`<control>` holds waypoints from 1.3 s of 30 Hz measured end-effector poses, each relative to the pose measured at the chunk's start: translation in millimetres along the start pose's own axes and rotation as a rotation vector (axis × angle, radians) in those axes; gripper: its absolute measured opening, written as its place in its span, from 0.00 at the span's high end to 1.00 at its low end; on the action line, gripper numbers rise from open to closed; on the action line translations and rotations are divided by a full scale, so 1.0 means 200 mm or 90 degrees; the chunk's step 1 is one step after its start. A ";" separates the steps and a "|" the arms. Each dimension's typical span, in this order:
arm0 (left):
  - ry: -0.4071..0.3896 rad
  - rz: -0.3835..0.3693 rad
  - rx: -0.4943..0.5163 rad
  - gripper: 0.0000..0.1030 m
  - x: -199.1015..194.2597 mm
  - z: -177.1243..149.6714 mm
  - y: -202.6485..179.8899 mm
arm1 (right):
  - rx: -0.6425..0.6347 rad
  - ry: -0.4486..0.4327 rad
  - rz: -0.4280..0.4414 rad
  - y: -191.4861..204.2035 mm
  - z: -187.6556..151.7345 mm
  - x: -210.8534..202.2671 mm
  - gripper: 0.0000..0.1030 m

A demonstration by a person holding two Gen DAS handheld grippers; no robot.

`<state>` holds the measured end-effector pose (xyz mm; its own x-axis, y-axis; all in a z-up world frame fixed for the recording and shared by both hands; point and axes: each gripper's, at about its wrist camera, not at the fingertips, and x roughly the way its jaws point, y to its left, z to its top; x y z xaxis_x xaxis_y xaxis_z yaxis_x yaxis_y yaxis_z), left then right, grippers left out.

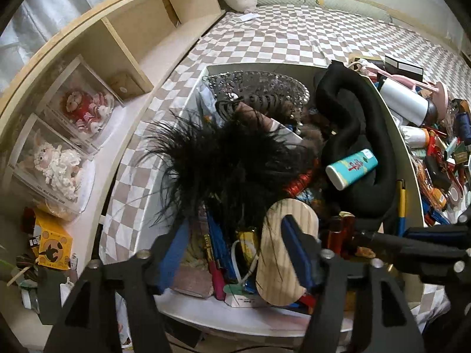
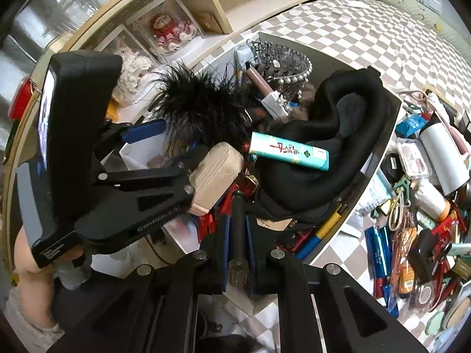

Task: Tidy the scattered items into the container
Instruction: 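Open both grippers to drop the items into the white box, then move both grippers back over the pile of items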

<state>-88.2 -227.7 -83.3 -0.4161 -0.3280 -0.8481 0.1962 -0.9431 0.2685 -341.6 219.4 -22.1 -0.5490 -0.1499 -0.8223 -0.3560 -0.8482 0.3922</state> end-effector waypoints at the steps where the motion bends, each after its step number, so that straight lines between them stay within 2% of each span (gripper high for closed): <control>1: 0.000 0.001 -0.002 0.37 0.00 0.00 0.00 | -0.002 -0.005 -0.003 0.00 0.00 -0.01 0.88; 10: 0.004 0.011 0.001 0.35 0.01 0.01 -0.01 | -0.012 -0.051 -0.023 -0.01 0.00 -0.08 0.88; 13: -0.002 0.015 0.002 0.27 0.00 0.01 -0.02 | -0.004 -0.052 -0.026 -0.03 -0.01 -0.09 0.88; 21: -0.013 0.009 0.009 0.26 -0.03 0.03 -0.06 | 0.018 -0.054 -0.038 -0.12 -0.06 -0.15 0.87; 25: -0.024 0.003 0.013 0.18 -0.06 0.04 -0.10 | 0.024 -0.060 -0.059 -0.17 -0.10 -0.19 0.87; 31: -0.045 -0.016 0.016 0.17 -0.11 0.07 -0.16 | 0.035 -0.065 -0.100 -0.28 -0.16 -0.23 0.86; 32: -0.046 -0.022 0.016 0.17 -0.12 0.07 -0.17 | 0.043 -0.066 -0.111 -0.30 -0.17 -0.24 0.73; 33: -0.047 -0.026 0.017 0.17 -0.13 0.08 -0.18 | 0.050 -0.067 -0.121 -0.33 -0.18 -0.25 0.49; 35: -0.053 -0.029 0.021 0.17 -0.14 0.08 -0.21 | 0.067 -0.071 -0.138 -0.38 -0.21 -0.28 0.30; 39: -0.061 -0.027 0.035 0.17 -0.15 0.10 -0.27 | 0.100 -0.073 -0.150 -0.49 -0.26 -0.33 0.30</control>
<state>-103.0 -168.4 -63.1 -0.5062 -0.2896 -0.8123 0.1293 -0.9568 0.2606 -231.4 285.9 -27.3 -0.5163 0.1072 -0.8497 -0.5915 -0.7621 0.2633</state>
